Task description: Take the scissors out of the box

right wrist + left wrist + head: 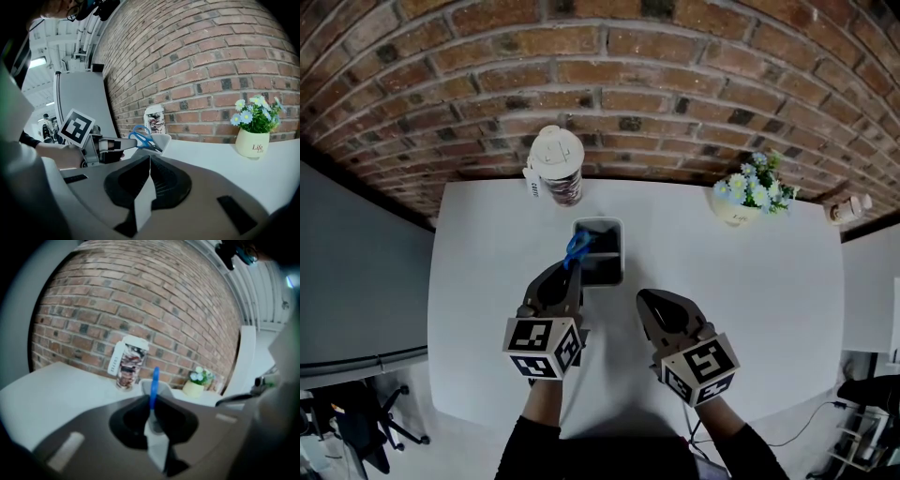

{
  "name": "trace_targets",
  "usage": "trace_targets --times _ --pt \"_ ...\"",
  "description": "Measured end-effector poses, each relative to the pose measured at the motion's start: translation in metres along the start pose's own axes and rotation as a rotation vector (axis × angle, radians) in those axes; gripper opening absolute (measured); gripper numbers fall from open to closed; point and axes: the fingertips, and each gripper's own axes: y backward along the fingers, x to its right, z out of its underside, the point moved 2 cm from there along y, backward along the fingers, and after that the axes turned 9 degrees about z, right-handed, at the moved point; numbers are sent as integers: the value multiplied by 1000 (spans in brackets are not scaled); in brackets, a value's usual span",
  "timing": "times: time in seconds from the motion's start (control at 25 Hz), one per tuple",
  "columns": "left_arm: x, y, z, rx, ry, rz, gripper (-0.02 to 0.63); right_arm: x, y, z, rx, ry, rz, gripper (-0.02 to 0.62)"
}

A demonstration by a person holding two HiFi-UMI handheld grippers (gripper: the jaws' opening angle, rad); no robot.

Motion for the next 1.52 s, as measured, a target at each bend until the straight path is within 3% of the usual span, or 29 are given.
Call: trace_targets --times 0.6,1.52 --pt "22 33 -19 74 -56 -10 29 -14 25 -14 68 34 -3 9" --pt "88 104 -29 171 -148 -59 29 -24 109 -20 209 87 5 9"
